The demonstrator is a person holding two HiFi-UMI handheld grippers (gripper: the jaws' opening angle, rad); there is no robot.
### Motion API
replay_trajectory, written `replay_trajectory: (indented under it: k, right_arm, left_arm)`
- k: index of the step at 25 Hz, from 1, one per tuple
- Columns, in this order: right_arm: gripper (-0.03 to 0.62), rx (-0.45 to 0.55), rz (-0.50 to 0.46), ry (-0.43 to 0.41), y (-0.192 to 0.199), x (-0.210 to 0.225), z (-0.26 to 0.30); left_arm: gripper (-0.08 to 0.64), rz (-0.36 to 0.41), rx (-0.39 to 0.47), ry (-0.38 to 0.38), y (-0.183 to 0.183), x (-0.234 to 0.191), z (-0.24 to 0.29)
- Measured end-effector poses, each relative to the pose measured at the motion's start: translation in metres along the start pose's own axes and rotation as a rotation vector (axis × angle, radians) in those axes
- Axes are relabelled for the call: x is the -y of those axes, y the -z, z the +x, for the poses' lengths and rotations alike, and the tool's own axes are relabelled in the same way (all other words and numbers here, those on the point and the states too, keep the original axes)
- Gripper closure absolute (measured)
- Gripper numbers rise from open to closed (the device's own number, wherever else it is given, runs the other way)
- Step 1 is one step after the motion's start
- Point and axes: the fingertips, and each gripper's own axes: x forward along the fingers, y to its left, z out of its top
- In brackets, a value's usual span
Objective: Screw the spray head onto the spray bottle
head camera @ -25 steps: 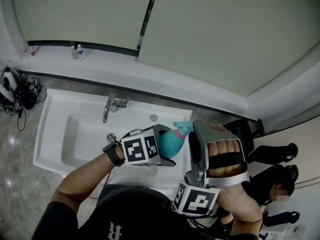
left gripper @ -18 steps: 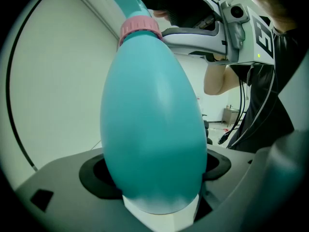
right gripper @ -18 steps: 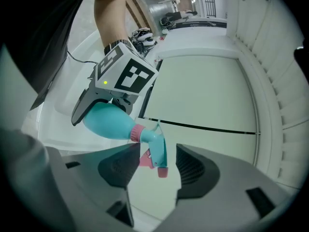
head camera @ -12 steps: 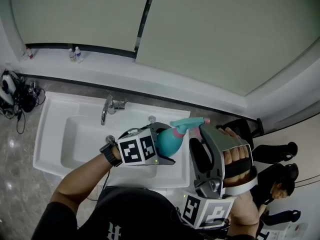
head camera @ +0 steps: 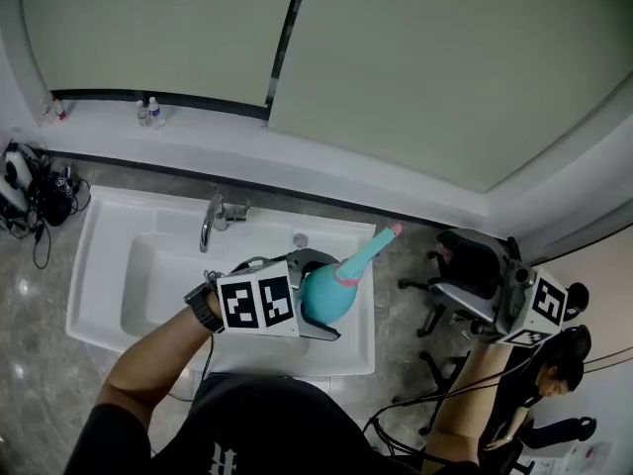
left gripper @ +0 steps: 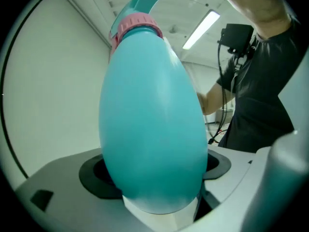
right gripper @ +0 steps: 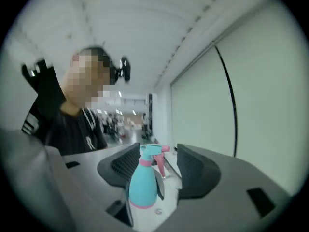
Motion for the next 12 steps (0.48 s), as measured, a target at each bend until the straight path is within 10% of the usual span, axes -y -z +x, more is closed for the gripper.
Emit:
replay_trajectory:
  k: [7,12]
  right_arm:
    - [0.345,0.104,0.085,-0.466,0.005,-0.052,0.061]
    - [0.347,0.069,0.082,-0.566,0.010,-0.071,0.079]
  left_arm:
    - [0.109,0.086,0.060,0.195,-0.015,0.047,-0.015]
    - [0.109,0.091,0.053,0.230,-0.019,0.050,-0.006]
